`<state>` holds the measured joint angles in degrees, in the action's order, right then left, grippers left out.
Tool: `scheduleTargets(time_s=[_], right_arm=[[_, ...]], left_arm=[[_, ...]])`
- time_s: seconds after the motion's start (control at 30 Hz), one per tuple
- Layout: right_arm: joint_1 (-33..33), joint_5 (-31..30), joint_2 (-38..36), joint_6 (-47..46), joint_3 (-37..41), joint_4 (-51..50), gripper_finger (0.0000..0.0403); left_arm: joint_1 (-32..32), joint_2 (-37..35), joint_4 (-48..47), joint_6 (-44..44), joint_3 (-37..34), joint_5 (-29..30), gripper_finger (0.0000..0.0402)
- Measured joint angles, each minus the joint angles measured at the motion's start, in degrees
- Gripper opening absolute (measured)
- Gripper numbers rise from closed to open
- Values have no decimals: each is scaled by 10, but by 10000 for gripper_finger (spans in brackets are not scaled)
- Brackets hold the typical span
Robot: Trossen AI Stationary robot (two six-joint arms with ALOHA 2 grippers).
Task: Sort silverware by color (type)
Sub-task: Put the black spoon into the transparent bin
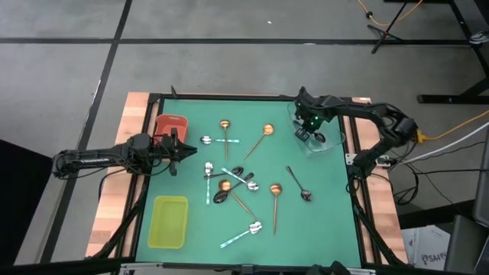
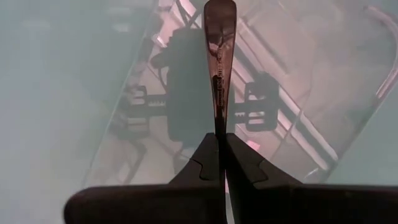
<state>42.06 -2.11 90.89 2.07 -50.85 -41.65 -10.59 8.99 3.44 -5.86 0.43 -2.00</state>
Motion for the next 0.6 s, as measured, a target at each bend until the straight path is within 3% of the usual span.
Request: scheduleTargets(time_s=[0.6], right_arm=[[0, 4, 6, -1, 0, 0, 0]], left_arm=[[0, 0, 0, 0, 0, 0, 39]])
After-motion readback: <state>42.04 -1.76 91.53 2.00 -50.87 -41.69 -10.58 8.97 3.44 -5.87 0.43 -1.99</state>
